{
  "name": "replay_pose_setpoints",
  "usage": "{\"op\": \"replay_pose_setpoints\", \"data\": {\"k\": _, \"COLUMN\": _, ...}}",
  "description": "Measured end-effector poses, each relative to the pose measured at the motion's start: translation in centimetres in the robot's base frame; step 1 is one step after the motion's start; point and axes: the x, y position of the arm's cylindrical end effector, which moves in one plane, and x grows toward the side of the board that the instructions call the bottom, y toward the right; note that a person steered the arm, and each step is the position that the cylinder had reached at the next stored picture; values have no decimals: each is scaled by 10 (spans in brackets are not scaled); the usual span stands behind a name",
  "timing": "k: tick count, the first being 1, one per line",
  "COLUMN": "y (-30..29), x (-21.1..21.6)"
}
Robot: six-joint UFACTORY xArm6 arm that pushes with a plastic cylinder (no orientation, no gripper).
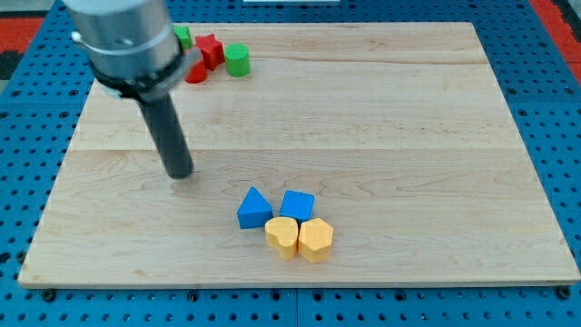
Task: Push the red star to the center
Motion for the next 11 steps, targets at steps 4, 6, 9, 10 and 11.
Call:
{"op": "replay_pose_setpoints", "data": {"k": 4, "y": 2, "x": 5}}
{"op": "replay_pose_setpoints", "data": {"k": 6, "y": 2, "x": 17}}
{"op": "replay_pose_setpoints", "data": {"k": 9, "y": -136, "x": -55}}
{"op": "replay_pose_setpoints", "data": {"k": 10, "y": -152, "x": -99}}
{"op": "replay_pose_setpoints", "data": {"k": 11, "y": -159, "x": -129}}
